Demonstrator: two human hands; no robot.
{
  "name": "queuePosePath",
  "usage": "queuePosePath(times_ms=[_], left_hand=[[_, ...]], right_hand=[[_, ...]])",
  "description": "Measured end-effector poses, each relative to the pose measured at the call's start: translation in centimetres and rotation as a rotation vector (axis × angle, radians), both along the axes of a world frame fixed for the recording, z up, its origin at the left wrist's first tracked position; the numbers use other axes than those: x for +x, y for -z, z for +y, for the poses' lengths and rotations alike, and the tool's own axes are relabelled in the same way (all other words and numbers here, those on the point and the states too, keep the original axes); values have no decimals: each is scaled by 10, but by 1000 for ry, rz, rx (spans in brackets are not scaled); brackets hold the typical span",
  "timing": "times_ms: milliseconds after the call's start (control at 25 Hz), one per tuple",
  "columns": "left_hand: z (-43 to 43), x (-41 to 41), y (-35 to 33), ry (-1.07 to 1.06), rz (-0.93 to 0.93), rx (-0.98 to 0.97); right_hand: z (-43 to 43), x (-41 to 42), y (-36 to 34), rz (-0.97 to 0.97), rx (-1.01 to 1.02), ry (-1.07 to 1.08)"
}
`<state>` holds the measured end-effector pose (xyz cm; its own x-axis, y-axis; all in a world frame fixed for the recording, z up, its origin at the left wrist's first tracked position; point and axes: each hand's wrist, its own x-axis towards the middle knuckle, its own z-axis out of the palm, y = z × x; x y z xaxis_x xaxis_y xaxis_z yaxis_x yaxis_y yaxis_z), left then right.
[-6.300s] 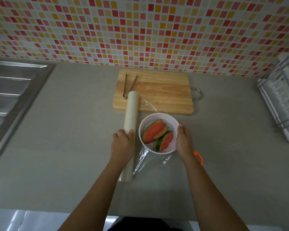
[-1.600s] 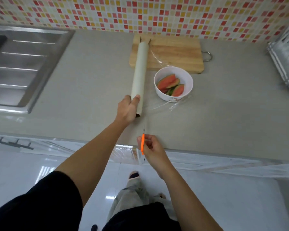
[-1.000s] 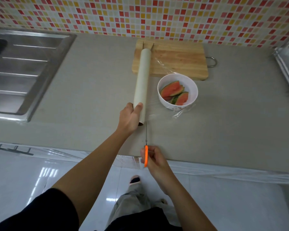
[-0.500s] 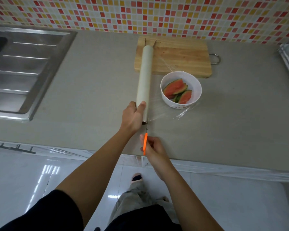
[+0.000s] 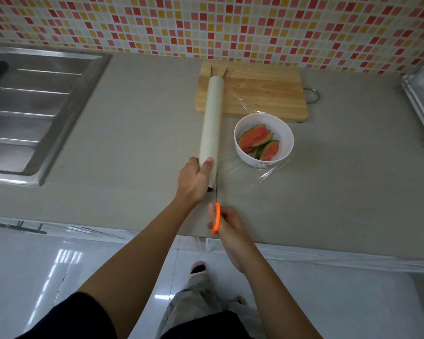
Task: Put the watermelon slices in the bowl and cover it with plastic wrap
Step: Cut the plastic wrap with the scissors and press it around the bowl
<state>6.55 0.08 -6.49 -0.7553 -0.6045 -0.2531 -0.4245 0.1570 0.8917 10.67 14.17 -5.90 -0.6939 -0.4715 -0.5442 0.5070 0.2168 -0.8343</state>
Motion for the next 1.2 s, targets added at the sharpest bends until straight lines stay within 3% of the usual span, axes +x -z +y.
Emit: queuePosePath(times_ms=[1200], left_hand=[[-2,2,2,39,3,-5]], right_hand=[[-26,-62,15,130,-62,-18]])
